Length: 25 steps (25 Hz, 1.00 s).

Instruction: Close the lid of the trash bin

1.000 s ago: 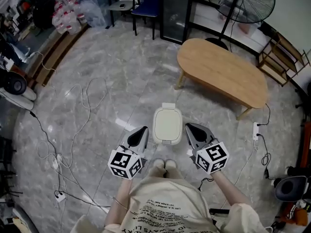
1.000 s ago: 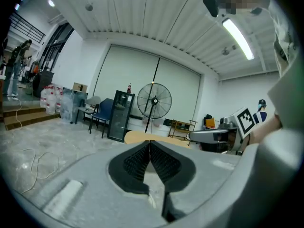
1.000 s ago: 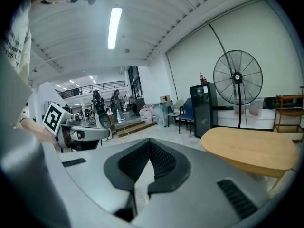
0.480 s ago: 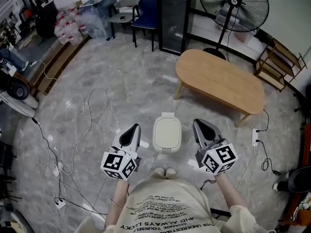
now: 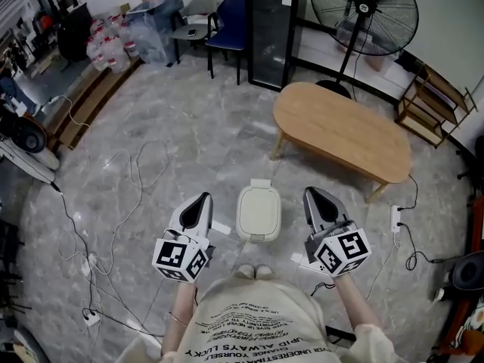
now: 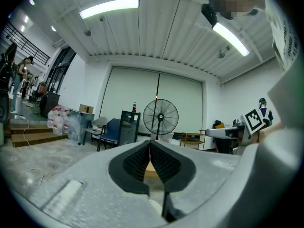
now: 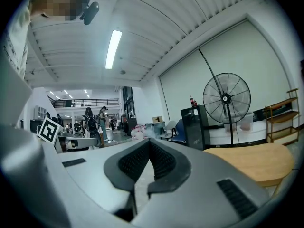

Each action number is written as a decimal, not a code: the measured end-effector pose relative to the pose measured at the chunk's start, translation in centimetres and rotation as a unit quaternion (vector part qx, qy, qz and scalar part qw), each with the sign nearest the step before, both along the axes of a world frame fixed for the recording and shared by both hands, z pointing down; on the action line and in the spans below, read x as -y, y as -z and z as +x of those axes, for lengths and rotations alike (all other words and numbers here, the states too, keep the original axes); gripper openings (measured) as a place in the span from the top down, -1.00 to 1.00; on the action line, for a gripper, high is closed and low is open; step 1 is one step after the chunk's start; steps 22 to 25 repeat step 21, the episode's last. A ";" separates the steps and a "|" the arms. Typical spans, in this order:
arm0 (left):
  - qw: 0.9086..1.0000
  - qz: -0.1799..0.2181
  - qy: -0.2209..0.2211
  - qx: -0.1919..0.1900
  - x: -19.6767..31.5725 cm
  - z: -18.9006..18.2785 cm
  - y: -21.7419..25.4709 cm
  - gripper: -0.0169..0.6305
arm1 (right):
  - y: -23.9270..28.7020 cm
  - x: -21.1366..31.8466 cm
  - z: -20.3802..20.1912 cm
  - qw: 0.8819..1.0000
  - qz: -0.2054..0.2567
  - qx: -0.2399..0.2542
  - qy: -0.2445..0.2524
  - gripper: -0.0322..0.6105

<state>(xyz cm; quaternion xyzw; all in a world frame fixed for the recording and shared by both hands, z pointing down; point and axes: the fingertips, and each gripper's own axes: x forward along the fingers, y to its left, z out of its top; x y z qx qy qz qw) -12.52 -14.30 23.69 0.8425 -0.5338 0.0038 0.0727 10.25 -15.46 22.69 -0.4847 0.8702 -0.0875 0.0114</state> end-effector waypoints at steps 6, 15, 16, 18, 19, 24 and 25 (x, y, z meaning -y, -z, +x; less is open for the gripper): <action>1.000 0.000 0.006 0.005 0.0 0.0 -0.1 0.88 | 0.5 0.2 0.3 1.000 0.017 -0.009 0.000 0.89; 1.000 -0.001 0.008 0.016 -0.3 0.1 -0.5 0.88 | 0.9 0.1 0.3 1.000 0.023 -0.017 -0.001 0.89; 1.000 -0.001 0.008 0.017 -0.3 0.1 -0.5 0.88 | 1.0 0.1 0.4 1.000 0.024 -0.018 0.000 0.89; 1.000 -0.002 0.009 0.018 -0.2 0.2 -0.4 0.88 | 1.2 0.1 0.4 0.999 0.027 -0.018 0.002 0.89; 1.000 -0.002 0.010 0.018 -0.2 0.3 -0.4 0.88 | 1.3 0.1 0.5 0.999 0.029 -0.017 0.003 0.89; 1.000 -0.002 0.010 0.019 -0.2 0.4 -0.4 0.88 | 1.5 0.1 0.6 0.999 0.031 -0.015 0.004 0.89; 1.000 -0.002 0.010 0.019 -0.2 0.4 -0.4 0.88 | 1.5 0.1 0.6 0.999 0.031 -0.015 0.004 0.89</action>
